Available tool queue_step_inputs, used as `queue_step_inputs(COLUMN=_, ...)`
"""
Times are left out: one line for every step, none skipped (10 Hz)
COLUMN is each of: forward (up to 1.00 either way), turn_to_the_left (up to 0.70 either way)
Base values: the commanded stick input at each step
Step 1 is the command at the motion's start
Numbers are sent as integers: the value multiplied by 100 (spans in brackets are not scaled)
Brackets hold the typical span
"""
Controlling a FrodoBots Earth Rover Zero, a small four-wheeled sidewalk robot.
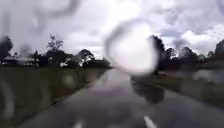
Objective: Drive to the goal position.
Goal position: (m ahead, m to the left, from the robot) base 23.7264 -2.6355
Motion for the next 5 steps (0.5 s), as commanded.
queue_step_inputs(forward=85, turn_to_the_left=0)
queue_step_inputs(forward=85, turn_to_the_left=-1)
queue_step_inputs(forward=85, turn_to_the_left=-3)
queue_step_inputs(forward=85, turn_to_the_left=-14)
queue_step_inputs(forward=85, turn_to_the_left=-33)
